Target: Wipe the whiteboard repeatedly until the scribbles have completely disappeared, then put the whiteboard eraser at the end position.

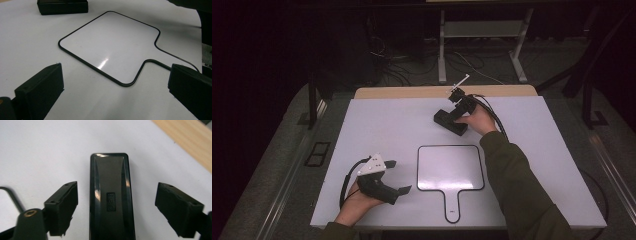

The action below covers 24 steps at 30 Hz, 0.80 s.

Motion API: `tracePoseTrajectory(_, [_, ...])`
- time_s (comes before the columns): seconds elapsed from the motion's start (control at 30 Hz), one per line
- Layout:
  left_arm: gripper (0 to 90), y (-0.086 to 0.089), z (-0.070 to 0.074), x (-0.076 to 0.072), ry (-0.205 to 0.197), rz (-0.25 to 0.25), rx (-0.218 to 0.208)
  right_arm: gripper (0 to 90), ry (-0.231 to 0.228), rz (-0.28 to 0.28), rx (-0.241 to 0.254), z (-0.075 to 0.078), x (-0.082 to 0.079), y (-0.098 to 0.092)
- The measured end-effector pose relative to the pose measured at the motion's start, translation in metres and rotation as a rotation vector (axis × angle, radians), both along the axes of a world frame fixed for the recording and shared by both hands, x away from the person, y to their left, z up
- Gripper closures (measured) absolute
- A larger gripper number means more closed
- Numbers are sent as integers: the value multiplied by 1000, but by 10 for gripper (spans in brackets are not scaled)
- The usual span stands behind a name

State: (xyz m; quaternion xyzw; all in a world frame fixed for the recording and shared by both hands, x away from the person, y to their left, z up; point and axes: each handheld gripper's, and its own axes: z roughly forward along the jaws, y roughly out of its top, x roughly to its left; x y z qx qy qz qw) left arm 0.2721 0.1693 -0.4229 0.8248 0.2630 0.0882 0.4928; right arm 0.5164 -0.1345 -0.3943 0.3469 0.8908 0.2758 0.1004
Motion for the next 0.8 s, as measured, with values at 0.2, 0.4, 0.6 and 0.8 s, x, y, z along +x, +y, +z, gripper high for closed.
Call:
tracePoseTrajectory(0.2, [0, -1, 0, 0, 1, 0, 7, 167, -42, -6, 32, 7, -11, -10])
tracePoseTrajectory(0.4, [0, -1, 0, 0, 0, -5, 7, 166, -91, 5, 42, 11, -23, -16])
tracePoseTrajectory(0.6, [0, 0, -2, 1, 5, -1, 11, 142, -113, 8, 53, 13, -41, -22])
tracePoseTrajectory(0.8, [0, 1, -3, 1, -3, 7, -2, 139, -137, 13, 62, 12, -56, -31])
